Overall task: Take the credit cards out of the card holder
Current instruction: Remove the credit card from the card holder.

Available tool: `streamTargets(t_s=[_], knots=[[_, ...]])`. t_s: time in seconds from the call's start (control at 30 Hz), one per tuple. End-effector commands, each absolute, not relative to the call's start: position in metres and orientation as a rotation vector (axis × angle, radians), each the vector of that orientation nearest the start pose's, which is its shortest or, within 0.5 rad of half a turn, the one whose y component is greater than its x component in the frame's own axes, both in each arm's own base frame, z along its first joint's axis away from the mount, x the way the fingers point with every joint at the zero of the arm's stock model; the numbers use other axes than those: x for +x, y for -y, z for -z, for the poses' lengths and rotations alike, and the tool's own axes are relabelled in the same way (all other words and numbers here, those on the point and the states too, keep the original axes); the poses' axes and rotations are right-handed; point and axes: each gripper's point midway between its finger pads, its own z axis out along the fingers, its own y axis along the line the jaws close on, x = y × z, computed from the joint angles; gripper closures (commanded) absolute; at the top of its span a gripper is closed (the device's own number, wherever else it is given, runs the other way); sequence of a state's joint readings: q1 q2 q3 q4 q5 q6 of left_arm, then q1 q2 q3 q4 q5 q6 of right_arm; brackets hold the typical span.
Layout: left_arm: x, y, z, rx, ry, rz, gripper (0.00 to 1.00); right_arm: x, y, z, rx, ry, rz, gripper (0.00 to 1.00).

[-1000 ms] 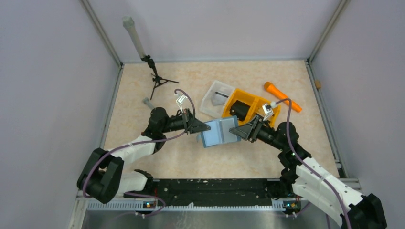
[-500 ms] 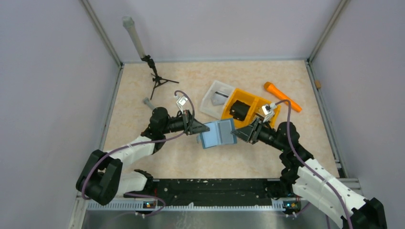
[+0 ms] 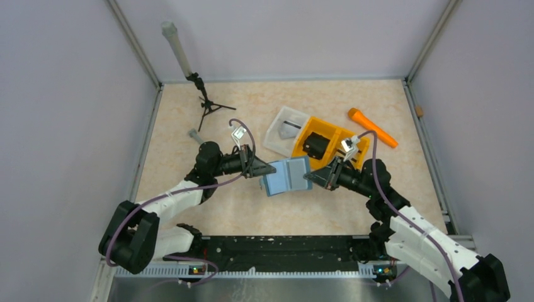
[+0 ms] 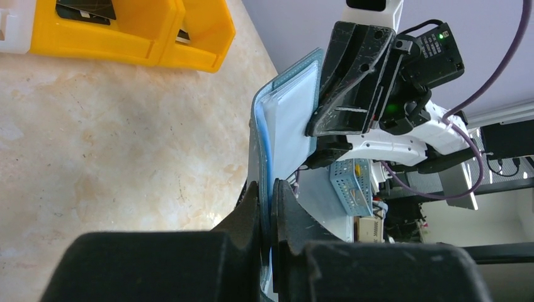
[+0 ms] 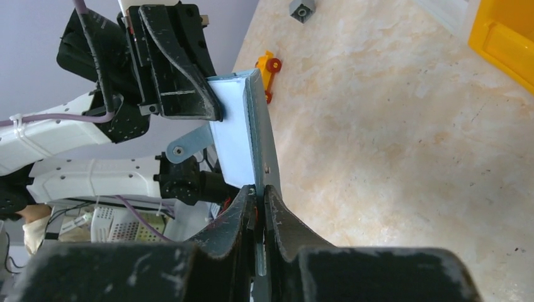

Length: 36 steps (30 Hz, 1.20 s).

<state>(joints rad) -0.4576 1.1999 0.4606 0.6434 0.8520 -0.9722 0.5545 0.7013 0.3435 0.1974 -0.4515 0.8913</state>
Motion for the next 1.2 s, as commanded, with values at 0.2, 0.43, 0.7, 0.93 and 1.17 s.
streamTargets(t_s=[0.2,0.43,0.7,0.93,1.17], knots=[[0.206,0.274,-0.211,0.299,-1.886,1.722,1.0,0.167,-0.252,-0.246,-0.184,-1.746,-1.586,0.77],[0.205,0.275,-0.216,0.301,-1.866,1.744,1.0,0.167,-0.252,-0.243,-0.181,-1.756,-1.584,0.85],[0.202,0.275,-0.224,0.308,-1.847,1.757,1.0,0.169,-0.253,-0.236,-0.176,-1.784,-1.571,0.9],[0.198,0.276,-0.23,0.313,-1.835,1.768,1.0,0.173,-0.253,-0.227,-0.169,-1.822,-1.53,0.81],[0.196,0.279,-0.233,0.321,-1.828,1.774,1.0,0.169,-0.255,-0.23,-0.177,-1.798,-1.577,0.94]])
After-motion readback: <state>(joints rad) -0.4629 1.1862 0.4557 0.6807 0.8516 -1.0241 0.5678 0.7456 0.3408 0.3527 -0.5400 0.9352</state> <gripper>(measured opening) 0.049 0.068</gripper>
